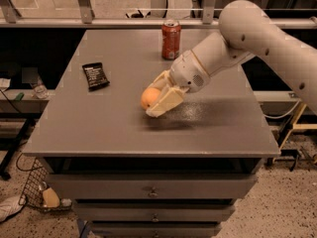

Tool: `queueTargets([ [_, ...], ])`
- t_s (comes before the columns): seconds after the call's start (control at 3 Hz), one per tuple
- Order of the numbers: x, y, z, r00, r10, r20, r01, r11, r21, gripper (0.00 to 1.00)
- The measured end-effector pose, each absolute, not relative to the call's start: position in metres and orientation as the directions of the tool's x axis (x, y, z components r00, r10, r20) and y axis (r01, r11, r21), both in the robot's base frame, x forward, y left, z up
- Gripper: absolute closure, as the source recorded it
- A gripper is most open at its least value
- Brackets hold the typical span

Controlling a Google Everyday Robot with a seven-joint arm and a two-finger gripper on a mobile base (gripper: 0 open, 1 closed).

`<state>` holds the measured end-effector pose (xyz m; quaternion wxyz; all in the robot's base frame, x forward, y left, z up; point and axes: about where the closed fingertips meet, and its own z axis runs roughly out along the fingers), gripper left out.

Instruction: Pick orange

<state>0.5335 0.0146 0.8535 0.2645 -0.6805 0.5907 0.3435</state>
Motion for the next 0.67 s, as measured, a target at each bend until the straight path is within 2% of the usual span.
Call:
queueTargets([
  [0.67, 0.54, 0.003, 0.917, 0.087, -0.483, -0.871, -0.991, -0.135, -0.024, 1.0],
])
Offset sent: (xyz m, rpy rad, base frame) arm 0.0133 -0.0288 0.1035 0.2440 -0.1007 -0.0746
